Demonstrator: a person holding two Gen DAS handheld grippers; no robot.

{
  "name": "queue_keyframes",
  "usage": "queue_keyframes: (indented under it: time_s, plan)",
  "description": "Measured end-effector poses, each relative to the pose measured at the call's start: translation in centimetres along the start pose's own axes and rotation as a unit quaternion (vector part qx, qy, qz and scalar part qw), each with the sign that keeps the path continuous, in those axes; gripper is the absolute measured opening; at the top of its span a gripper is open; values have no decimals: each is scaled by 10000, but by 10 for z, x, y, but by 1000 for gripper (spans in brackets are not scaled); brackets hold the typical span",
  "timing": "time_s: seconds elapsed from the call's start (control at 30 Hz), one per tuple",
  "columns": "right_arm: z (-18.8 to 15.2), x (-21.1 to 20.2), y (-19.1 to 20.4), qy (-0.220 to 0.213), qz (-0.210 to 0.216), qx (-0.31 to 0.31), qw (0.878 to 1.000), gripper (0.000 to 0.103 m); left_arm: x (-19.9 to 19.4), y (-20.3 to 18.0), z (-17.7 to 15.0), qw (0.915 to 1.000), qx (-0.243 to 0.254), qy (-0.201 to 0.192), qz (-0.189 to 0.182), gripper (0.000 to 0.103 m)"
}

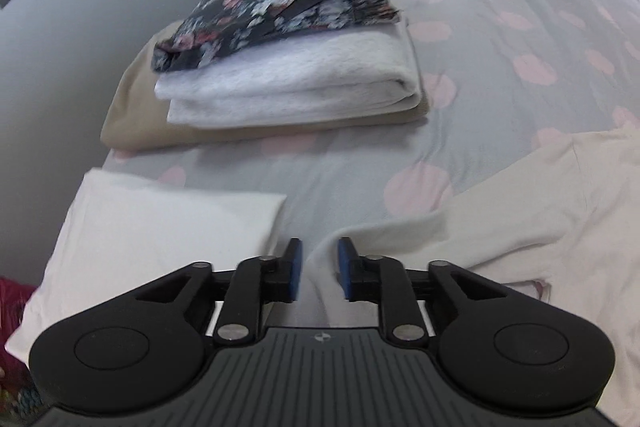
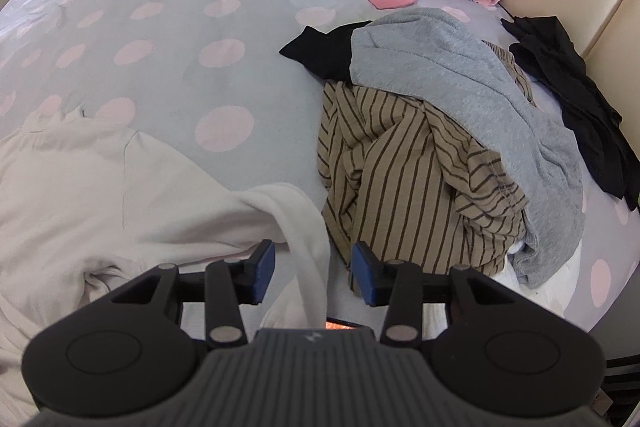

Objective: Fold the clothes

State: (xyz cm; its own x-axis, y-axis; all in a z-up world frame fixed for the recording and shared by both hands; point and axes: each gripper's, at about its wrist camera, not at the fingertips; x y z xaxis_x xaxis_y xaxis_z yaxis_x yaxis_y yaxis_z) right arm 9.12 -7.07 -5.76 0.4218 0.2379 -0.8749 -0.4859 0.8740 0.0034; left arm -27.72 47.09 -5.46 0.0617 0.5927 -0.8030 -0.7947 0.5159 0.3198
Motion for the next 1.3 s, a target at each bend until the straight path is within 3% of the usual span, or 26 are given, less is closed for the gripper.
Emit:
queue_keyframes:
  time_s: [0.07, 0.37, 0.7, 0.87, 0.93, 0.97, 1.3]
  plan:
    - [6, 1, -1, -59, 20, -9, 10000, 46, -6, -8, 3, 9997, 95, -174, -130, 32]
    - [38, 26, 17, -315, 406, -211, 9985, 46, -12, -59, 29, 9923, 731, -562, -830, 32]
    - [69, 80, 69, -219, 1074, -680, 9916, 45, 31, -127, 51, 9862, 1048, -379, -1228, 32]
    - [82, 116, 100, -72, 1380, -946, 9859, 45, 55, -153, 65, 9802, 1015, -301, -1676, 33]
    - [86, 131, 111, -3, 1416, -1052, 9843, 46, 64, -165, 70, 9784, 1009, -287, -1779, 44]
    - [87, 138, 116, 27, 1419, -1105, 9837, 46, 68, -170, 72, 9779, 1015, -301, -1803, 45]
    - [86, 184, 133, 256, 1561, -1208, 9800, 51, 100, -208, 75, 9720, 929, -198, -2151, 42]
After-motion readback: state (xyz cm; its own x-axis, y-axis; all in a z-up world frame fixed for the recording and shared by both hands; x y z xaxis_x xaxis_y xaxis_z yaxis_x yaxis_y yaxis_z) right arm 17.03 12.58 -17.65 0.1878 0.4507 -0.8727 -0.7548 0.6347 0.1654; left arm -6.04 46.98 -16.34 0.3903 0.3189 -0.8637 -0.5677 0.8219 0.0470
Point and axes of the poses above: each gripper's, at about its wrist camera, not at the fingertips, and x roughly the way its jaws point, y to its left, z to its top, and after that the axes turned 5 degrees about z, right-handed
